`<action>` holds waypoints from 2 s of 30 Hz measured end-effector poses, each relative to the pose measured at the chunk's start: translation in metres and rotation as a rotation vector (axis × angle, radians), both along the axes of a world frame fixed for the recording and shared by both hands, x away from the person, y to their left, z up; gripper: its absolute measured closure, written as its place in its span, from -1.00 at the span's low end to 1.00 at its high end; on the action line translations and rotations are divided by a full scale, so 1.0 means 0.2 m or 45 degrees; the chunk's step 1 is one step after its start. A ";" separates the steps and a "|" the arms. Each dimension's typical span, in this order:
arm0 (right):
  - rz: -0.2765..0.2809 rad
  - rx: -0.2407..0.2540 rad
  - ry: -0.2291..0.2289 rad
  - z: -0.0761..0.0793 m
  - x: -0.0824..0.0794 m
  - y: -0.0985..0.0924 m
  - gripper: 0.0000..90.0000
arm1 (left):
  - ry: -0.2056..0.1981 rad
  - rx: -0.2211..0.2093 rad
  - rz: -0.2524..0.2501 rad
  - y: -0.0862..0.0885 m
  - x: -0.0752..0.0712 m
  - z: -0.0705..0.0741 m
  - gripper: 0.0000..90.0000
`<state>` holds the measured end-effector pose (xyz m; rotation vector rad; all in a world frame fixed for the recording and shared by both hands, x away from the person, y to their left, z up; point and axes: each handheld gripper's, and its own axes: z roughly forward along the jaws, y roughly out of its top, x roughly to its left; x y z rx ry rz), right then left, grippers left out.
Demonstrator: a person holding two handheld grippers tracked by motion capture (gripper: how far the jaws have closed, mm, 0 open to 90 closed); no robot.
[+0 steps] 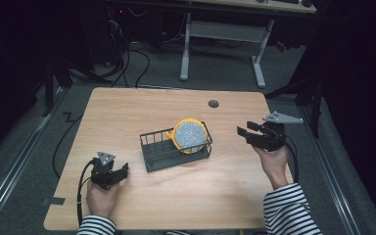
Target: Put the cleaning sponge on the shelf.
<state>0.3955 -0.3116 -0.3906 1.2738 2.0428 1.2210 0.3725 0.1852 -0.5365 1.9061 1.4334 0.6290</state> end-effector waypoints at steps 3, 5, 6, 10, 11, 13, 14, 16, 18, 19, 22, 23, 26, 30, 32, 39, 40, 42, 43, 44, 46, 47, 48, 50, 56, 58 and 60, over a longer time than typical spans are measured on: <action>-0.010 -0.002 -0.006 0.01 -0.03 -0.03 0.08 | 0.000 0.000 0.000 0.00 0.00 0.00 -0.25; -0.014 -0.003 -0.008 0.01 -0.04 -0.04 0.08 | 0.000 0.000 0.000 0.00 0.00 0.00 -0.25; -0.020 0.000 -0.029 0.02 -0.06 -0.05 0.09 | 0.000 0.000 0.000 0.00 0.00 0.00 -0.25; -0.033 0.016 -0.020 -0.01 -0.09 -0.08 0.09 | 0.000 0.000 0.000 0.00 0.00 0.00 -0.25; -0.037 0.022 -0.021 -0.02 -0.10 -0.09 0.09 | 0.000 0.000 0.000 0.00 0.00 0.00 -0.25; -0.042 0.032 -0.017 -0.02 -0.11 -0.10 0.09 | 0.000 0.000 0.000 0.00 0.00 0.00 -0.25; -0.052 0.031 -0.003 -0.05 -0.12 -0.12 0.09 | 0.000 0.000 0.000 0.00 0.00 0.00 -0.25; -0.059 0.038 0.002 -0.07 -0.13 -0.13 0.09 | 0.000 0.000 0.000 0.00 0.00 0.00 -0.25; -0.069 0.041 0.011 -0.09 -0.15 -0.15 0.09 | 0.000 0.000 0.000 0.00 0.00 0.00 -0.25; -0.070 0.041 0.017 -0.09 -0.15 -0.16 0.09 | 0.000 0.000 0.000 0.00 0.00 0.00 -0.25; -0.082 0.051 0.023 -0.12 -0.17 -0.18 0.09 | 0.000 0.000 0.000 0.00 0.00 0.00 -0.25; -0.087 0.053 0.024 -0.13 -0.17 -0.18 0.09 | 0.000 0.000 0.000 0.00 0.00 0.00 -0.25; -0.096 0.051 0.031 -0.16 -0.19 -0.19 0.09 | 0.001 0.000 0.000 0.00 0.00 0.00 -0.25; -0.106 0.053 0.042 -0.20 -0.21 -0.20 0.09 | 0.000 0.000 0.000 0.00 0.00 0.00 -0.25; -0.119 0.065 0.056 -0.24 -0.23 -0.22 0.08 | 0.000 0.000 0.000 0.00 0.00 0.00 -0.25; -0.140 0.057 0.081 -0.34 -0.26 -0.23 0.07 | 0.000 0.000 0.000 0.00 0.00 0.00 -0.25; -0.145 0.056 0.084 -0.36 -0.26 -0.23 0.06 | 0.000 0.000 0.000 0.00 0.00 0.00 -0.25; -0.160 0.045 0.096 -0.41 -0.28 -0.23 0.04 | 0.000 0.000 0.000 0.00 0.00 0.00 -0.25; -0.163 0.036 0.103 -0.43 -0.28 -0.23 0.03 | 0.000 0.000 0.000 0.00 0.00 0.00 -0.25; -0.172 0.027 0.113 -0.46 -0.28 -0.23 0.03 | 0.000 0.000 0.000 0.00 0.00 0.00 -0.25; -0.179 0.015 0.119 -0.48 -0.29 -0.23 0.02 | 0.000 0.000 0.001 0.00 0.00 0.00 -0.25; -0.202 -0.002 0.144 -0.53 -0.29 -0.24 0.01 | 0.000 0.000 0.000 0.00 0.00 0.00 -0.25; -0.202 -0.006 0.149 -0.55 -0.29 -0.24 0.00 | 0.001 0.000 0.000 0.00 0.00 0.00 -0.25; -0.221 -0.009 0.174 -0.59 -0.29 -0.24 -0.01 | 0.000 0.000 0.001 0.00 0.00 0.00 -0.25; -0.266 -0.104 0.176 -0.66 -0.29 -0.22 -0.03 | 0.000 0.000 0.001 0.00 0.00 0.00 -0.25; -0.272 -0.134 0.176 -0.67 -0.29 -0.21 -0.04 | 0.001 0.000 0.001 0.00 0.00 0.00 -0.25; -0.273 -0.178 0.200 -0.69 -0.29 -0.20 -0.07 | 0.000 0.001 0.002 0.00 0.00 0.00 -0.25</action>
